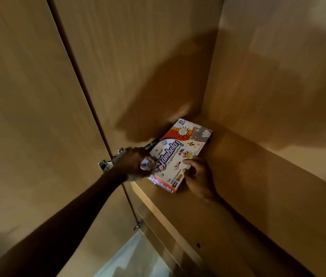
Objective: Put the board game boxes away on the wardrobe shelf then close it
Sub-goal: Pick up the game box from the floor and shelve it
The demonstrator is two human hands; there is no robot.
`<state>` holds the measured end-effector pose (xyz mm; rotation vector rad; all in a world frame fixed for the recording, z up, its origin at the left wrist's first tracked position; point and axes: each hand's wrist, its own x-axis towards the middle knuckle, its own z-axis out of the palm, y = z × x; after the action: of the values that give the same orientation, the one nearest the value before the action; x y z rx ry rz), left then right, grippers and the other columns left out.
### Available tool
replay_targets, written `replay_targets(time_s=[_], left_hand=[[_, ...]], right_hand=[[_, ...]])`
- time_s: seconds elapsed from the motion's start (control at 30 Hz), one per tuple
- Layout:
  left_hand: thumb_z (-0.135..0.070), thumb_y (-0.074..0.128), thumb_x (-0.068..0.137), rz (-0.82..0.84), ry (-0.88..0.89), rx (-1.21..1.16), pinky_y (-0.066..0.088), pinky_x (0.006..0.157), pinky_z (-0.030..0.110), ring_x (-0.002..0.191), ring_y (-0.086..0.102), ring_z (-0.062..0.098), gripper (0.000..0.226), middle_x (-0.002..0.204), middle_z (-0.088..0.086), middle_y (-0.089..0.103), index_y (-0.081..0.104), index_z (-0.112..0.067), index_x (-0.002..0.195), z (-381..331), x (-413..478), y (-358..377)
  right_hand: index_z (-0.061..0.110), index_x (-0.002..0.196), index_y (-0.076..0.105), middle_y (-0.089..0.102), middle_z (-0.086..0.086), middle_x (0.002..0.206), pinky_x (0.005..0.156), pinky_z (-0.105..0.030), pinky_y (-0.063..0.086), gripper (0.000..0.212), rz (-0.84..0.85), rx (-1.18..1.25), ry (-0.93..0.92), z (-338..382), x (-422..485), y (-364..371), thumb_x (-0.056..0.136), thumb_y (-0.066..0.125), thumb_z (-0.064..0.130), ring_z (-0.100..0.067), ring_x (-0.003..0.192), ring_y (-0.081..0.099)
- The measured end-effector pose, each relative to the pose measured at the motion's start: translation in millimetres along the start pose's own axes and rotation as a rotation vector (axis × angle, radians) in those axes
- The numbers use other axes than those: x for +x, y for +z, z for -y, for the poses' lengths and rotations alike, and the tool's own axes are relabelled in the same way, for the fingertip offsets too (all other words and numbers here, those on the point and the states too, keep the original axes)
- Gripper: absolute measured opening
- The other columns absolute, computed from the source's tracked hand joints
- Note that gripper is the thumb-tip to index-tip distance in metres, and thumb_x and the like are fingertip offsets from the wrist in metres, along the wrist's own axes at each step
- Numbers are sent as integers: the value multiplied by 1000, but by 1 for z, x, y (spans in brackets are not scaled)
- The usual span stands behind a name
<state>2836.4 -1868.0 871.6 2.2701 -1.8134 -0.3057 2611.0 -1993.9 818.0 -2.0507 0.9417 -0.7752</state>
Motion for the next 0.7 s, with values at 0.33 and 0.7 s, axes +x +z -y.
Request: replay_targets(time_s=[0.33,0.7], left_hand=[[4,57,85,-311,-232,-72,56,91,33,121,59,24,55,144,2,52,57,-22,134,-16,-15,51],[0,58,87,-101,-340,-205,48,103,34,146,30,25,85,166,0,6,15,-27,156,-16,-21,48]], right_hand=[[23,127,62,30,0,152,115,-43,34,39,327,-281,-226,9,-15,24,88,61,21,-23,145,7],[34,148,32,-2,7,162,118,-45,13,63,513,-311,-126,20,-14,34,92,55,14,-29,145,-24]])
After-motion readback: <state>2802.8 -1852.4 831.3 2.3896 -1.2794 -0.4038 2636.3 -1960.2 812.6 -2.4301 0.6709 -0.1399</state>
